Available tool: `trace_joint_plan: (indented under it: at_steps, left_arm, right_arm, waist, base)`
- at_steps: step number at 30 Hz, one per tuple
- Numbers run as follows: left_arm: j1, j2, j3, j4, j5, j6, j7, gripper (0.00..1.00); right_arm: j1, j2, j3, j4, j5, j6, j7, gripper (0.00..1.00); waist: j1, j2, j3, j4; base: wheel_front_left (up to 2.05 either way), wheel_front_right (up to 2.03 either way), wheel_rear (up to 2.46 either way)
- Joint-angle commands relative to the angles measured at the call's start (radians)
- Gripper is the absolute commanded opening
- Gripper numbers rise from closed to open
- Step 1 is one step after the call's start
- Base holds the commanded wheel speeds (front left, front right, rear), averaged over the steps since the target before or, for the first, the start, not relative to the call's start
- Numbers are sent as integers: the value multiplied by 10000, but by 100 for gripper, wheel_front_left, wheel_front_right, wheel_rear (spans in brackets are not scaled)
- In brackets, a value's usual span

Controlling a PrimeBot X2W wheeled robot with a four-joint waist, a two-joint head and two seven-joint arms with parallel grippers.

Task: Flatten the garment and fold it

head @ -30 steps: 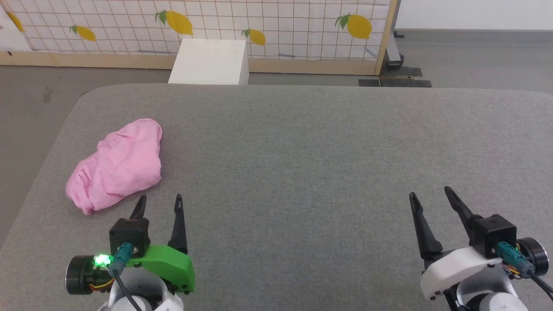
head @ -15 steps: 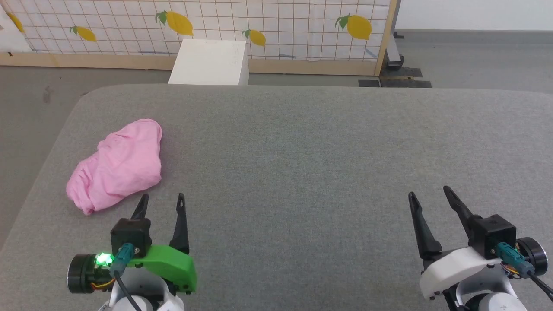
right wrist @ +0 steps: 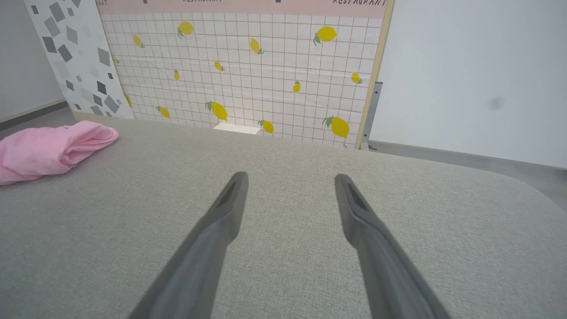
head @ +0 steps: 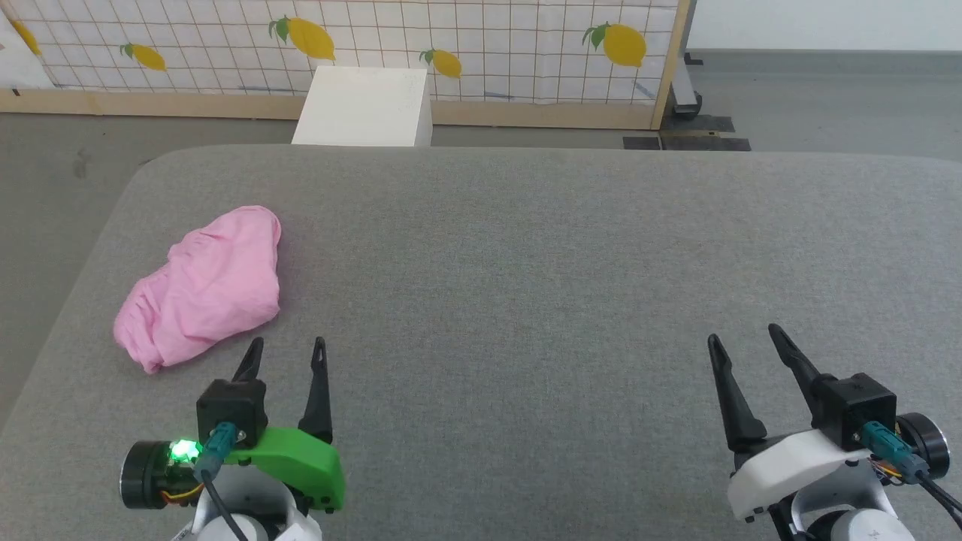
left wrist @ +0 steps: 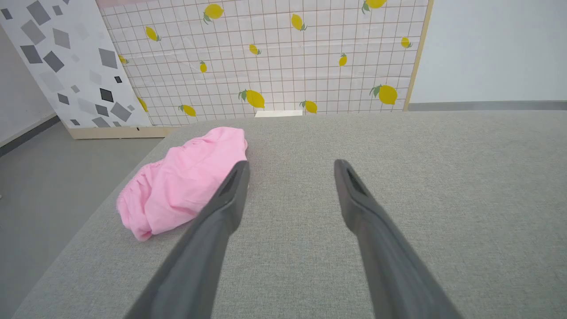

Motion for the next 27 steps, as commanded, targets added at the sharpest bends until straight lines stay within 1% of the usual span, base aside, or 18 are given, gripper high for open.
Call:
trace_joint_plan:
  at_steps: [1,27]
  left_arm:
    - [83,101,-24,-21,-54,20,41,100]
    - [139,308,-332,54,-335,154,253,100]
  right_arm:
    - [-173,19,20,23,97,-10,-8,100]
    - [-169,27,200,16,166,-13,42,100]
  waist:
    - [0,-1,4,-3]
    - [-1,-1,30,21]
  base:
    - [0,0,0]
    - [0,0,0]
